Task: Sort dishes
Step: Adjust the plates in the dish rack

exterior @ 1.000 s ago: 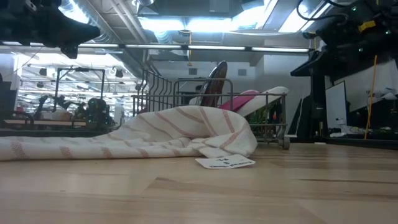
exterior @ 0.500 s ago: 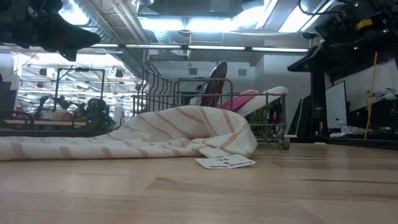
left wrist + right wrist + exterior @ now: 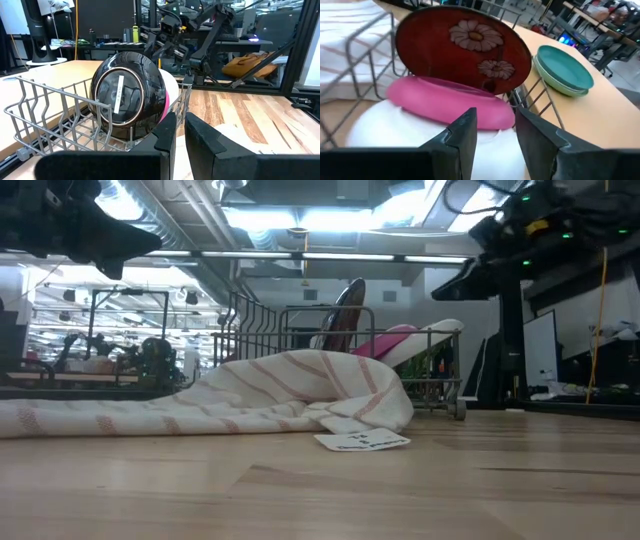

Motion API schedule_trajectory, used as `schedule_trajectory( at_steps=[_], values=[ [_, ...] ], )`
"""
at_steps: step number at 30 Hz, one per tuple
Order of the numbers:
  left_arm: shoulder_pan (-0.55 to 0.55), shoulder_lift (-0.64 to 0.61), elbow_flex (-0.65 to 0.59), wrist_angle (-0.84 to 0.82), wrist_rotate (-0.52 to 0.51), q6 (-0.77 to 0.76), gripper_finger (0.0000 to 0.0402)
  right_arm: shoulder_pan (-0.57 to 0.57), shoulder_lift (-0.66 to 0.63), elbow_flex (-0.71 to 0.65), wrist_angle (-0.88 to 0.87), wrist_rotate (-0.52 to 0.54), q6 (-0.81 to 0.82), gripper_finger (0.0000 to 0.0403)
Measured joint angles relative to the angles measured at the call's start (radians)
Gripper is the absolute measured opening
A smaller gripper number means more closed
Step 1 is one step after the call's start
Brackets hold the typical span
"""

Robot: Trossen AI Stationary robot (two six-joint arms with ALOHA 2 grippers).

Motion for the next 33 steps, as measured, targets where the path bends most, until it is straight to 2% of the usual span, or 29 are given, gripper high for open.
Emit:
schedule_trajectory(
  at_steps=[6,10,17,22,33],
  values=[
    [0.000,0.000,0.000,0.000,0.000,0.000,0.0030,0.000,0.205,0.131,0.108,0.000,-0.052,0.0138],
    [0.000,0.000,0.000,0.000,0.000,0.000,0.0030,0.001,0.328,0.228,0.109,-0.009,-0.055,0.0138],
    [0.000,0.000,0.000,0.000,0.001,0.000,0.0030,0.090,0.540,0.377,0.108,0.012,-0.111,0.0138],
    [0.000,0.000,0.000,0.000,0.001,0.000,0.0030,0.142,0.615,0.463,0.106,0.092,-0.155,0.0138],
    [0.000,0.000,0.000,0.000,0.001,0.024,0.0030,0.207,0.695,0.537,0.109,0.123,-0.182,0.0138]
  ],
)
